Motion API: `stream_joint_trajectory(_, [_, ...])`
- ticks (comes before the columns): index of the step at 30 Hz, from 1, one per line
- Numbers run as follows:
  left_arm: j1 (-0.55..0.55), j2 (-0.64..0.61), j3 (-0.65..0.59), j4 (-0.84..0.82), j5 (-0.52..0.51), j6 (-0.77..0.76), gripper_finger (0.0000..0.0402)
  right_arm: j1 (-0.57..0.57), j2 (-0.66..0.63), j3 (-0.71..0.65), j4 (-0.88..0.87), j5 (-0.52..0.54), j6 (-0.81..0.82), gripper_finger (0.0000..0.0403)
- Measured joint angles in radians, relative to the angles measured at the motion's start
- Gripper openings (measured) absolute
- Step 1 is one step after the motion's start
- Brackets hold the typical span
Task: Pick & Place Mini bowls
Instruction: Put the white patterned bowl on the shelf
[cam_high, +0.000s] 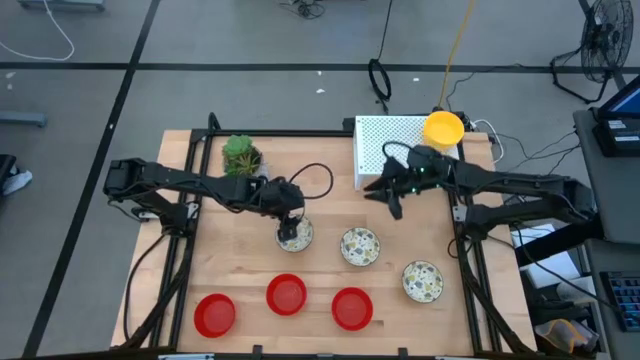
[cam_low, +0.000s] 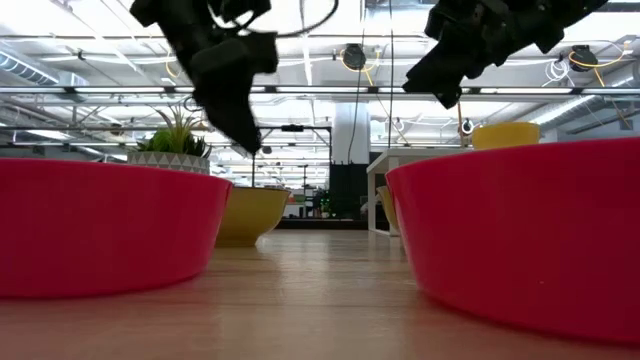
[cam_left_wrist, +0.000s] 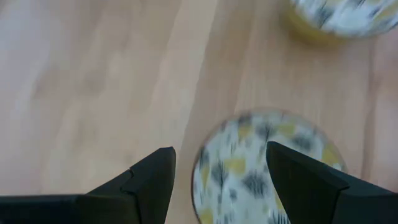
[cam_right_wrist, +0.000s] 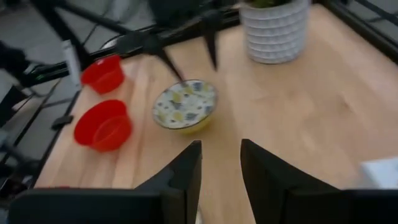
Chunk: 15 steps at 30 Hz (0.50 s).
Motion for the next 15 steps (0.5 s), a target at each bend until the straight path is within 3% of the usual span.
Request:
stream_joint_trajectory(6, [-0.008,0.000,-0.034,-0.033,0.008,-0.111,0.0255,0.126,0.000,-0.054,0.010,0.010,-0.002,0.0098])
stream_joint_trajectory(15, [-0.021,0.000,-0.037,-0.006,-0.002,-0.168,0.0255,0.420,0.038,-0.071,0.014,0.316,0.037,0.0098])
